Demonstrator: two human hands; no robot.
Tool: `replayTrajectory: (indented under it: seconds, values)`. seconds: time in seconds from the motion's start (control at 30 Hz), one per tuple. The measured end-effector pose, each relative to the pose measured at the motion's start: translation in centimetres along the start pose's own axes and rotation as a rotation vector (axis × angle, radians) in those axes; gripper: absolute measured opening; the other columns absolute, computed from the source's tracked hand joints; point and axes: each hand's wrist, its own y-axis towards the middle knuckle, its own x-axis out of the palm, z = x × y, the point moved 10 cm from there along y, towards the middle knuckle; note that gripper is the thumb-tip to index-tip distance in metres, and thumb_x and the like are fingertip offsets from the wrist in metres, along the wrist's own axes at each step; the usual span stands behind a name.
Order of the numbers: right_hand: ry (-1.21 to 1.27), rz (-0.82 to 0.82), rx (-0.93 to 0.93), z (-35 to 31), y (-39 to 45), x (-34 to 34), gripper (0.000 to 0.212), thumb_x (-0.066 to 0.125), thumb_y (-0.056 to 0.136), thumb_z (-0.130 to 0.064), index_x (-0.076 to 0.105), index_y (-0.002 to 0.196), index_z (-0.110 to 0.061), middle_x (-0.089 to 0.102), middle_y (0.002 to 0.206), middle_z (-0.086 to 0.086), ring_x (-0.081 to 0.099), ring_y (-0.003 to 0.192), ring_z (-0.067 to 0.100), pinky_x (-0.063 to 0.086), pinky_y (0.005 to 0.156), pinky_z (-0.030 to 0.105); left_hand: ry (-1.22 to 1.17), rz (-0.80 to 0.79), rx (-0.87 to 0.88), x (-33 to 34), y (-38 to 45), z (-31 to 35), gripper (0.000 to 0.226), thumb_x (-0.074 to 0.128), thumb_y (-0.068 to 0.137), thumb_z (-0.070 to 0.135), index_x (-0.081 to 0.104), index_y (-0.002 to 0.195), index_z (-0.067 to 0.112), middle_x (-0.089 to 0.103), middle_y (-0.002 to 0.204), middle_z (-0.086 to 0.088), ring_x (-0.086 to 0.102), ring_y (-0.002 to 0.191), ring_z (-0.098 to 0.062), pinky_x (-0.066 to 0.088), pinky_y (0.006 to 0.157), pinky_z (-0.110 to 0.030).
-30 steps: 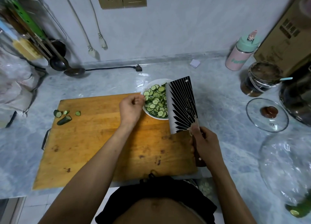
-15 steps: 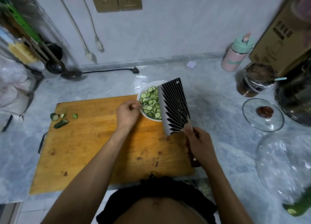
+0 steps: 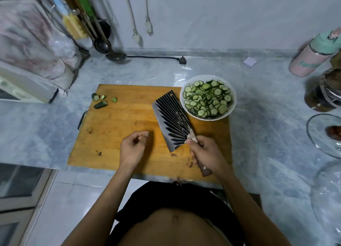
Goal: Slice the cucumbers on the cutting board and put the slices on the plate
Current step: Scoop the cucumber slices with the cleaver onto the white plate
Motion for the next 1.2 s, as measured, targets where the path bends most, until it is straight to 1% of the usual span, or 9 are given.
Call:
replayTrajectory:
  seconds: [0.1, 0.27, 0.43, 0.53, 0.63, 0.77, 0.87, 1.03, 1.2]
  values:
    - [0.022, -0.053, 0.064, 1.7, 0.0, 1.3, 0.036, 0.059, 0.1, -0.023, 0.051, 0.082, 0.008, 0.051, 0.054, 0.008, 0.048, 0.04, 0.02, 0.04, 0.04, 0.028, 0.003, 0.023, -0.022, -1.9, -1.0, -0.9, 0.023, 0.062, 0.093, 0.005, 0.072, 0.083, 0.022, 0.07, 0.08, 0.004, 0.058, 0.073, -0.007, 0.046, 0.071, -0.019]
    - [-0.008, -0.037, 0.16, 3.0, -0.6, 1.4, 0.029, 0.055, 0.101, -0.024, 0.054, 0.08, -0.003, 0.055, 0.059, 0.011, 0.051, 0.039, 0.017, 0.04, 0.039, 0.025, 0.015, 0.018, -0.066, -2.1, -1.3, -1.4, 0.024, 0.06, 0.095, 0.007, 0.071, 0.081, 0.023, 0.071, 0.085, 0.009, 0.062, 0.075, -0.002, 0.046, 0.069, -0.013]
    - [-0.623, 0.004, 0.119, 0.8, -0.6, -0.1, 0.042, 0.055, 0.099, -0.042, 0.053, 0.068, -0.013, 0.058, 0.06, -0.005, 0.056, 0.047, 0.003, 0.038, 0.047, 0.018, 0.018, -0.019, -0.052, -1.7, -1.1, -1.2, 0.023, 0.059, 0.095, 0.003, 0.071, 0.082, 0.017, 0.071, 0.084, 0.014, 0.062, 0.073, 0.01, 0.045, 0.07, -0.006]
    - [-0.857, 0.05, 0.118, -0.2, -0.6, -0.2, 0.044, 0.055, 0.096, -0.049, 0.049, 0.073, -0.013, 0.054, 0.074, 0.0, 0.061, 0.074, 0.023, 0.039, 0.061, 0.027, 0.045, -0.052, -0.042, -2.1, -0.4, -1.1, 0.025, 0.06, 0.095, 0.006, 0.072, 0.08, 0.023, 0.072, 0.077, 0.021, 0.063, 0.076, 0.005, 0.047, 0.074, -0.011]
    - [-0.995, 0.09, 0.109, -1.8, -0.7, 0.2, 0.034, 0.052, 0.098, -0.043, 0.058, 0.091, -0.01, 0.061, 0.094, 0.009, 0.063, 0.094, 0.031, 0.039, 0.069, 0.029, 0.08, -0.075, -0.023, -3.5, 0.6, -0.4, 0.025, 0.062, 0.095, 0.008, 0.072, 0.081, 0.026, 0.071, 0.082, 0.02, 0.062, 0.077, 0.008, 0.047, 0.077, -0.01]
    - [-0.949, 0.073, 0.018, -5.7, 0.5, 1.9, 0.032, 0.054, 0.098, -0.038, 0.047, 0.08, -0.013, 0.055, 0.086, 0.008, 0.054, 0.081, 0.025, 0.038, 0.066, 0.031, 0.146, -0.053, -0.008, -7.3, 2.7, -0.2, 0.022, 0.062, 0.093, 0.005, 0.072, 0.083, 0.022, 0.07, 0.088, 0.015, 0.062, 0.08, 0.009, 0.046, 0.077, -0.007]
    - [-0.855, 0.067, -0.103, -9.6, 1.8, 4.4, 0.033, 0.059, 0.096, -0.033, 0.056, 0.08, -0.005, 0.06, 0.079, 0.009, 0.056, 0.076, 0.022, 0.046, 0.067, 0.035, 0.233, -0.021, 0.0, -10.0, 4.9, 0.0, 0.013, 0.066, 0.091, 0.008, 0.072, 0.091, 0.019, 0.07, 0.089, 0.011, 0.062, 0.083, 0.001, 0.046, 0.079, -0.008]
    - [-0.812, 0.068, -0.212, -13.1, 3.9, 8.4, 0.041, 0.059, 0.093, -0.03, 0.062, 0.078, 0.008, 0.063, 0.076, 0.024, 0.05, 0.062, 0.024, 0.039, 0.059, 0.033, 0.327, -0.022, 0.022, -13.1, 9.4, 0.7, 0.014, 0.073, 0.088, 0.022, 0.073, 0.101, 0.02, 0.071, 0.106, 0.005, 0.064, 0.1, -0.011, 0.049, 0.097, -0.029]
    - [-0.695, 0.155, -0.126, -13.3, 4.7, 7.9, 0.034, 0.06, 0.095, -0.037, 0.067, 0.082, -0.006, 0.068, 0.071, 0.007, 0.064, 0.068, 0.019, 0.051, 0.067, 0.032, 0.313, -0.15, 0.102, -11.3, 11.2, 3.0, 0.012, 0.067, 0.091, 0.017, 0.072, 0.101, 0.022, 0.068, 0.097, 0.013, 0.059, 0.091, -0.001, 0.04, 0.078, -0.001]
